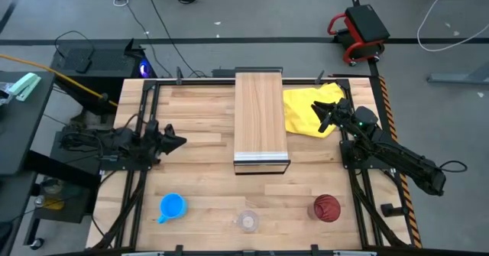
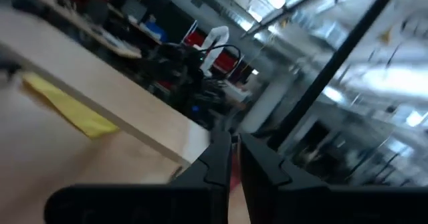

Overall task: Stack small to large cups/mugs on shelf
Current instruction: Move the blue mug to the bottom left of the shelf

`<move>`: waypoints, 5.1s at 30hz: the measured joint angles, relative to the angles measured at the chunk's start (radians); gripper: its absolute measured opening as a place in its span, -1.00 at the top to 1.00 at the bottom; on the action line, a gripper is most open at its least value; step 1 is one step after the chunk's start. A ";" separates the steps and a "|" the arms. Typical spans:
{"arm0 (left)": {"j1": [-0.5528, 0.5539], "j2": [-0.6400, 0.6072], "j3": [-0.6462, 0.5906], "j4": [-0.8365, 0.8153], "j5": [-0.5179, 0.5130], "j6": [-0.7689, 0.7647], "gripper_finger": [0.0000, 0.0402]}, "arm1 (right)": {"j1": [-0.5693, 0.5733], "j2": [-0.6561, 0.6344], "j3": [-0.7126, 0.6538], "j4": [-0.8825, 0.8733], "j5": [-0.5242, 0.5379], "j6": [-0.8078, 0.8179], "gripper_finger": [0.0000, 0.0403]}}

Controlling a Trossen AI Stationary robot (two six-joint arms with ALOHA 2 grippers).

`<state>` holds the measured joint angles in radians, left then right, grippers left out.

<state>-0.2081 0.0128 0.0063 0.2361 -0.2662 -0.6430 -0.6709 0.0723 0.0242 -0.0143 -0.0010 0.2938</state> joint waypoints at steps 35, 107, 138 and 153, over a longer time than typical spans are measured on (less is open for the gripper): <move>-0.017 0.256 0.474 -0.007 -0.123 0.237 0.91 | 0.002 0.000 0.000 1.130 -0.161 0.777 0.42; -0.541 1.165 0.785 -1.114 0.342 -1.264 0.35 | 0.002 0.190 0.639 -0.314 -0.703 0.575 0.42; -0.228 1.165 0.786 -1.065 0.338 -0.980 0.96 | 0.016 0.191 0.638 -0.371 -0.703 0.429 0.42; -0.090 1.165 0.786 -0.998 0.358 -0.763 0.96 | 0.177 0.404 0.638 -0.417 -0.653 0.341 0.42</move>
<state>-0.2979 1.1782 0.7925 -0.7616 0.0913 -1.4063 -0.4944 0.4761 0.6624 -0.4318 -0.6538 0.6347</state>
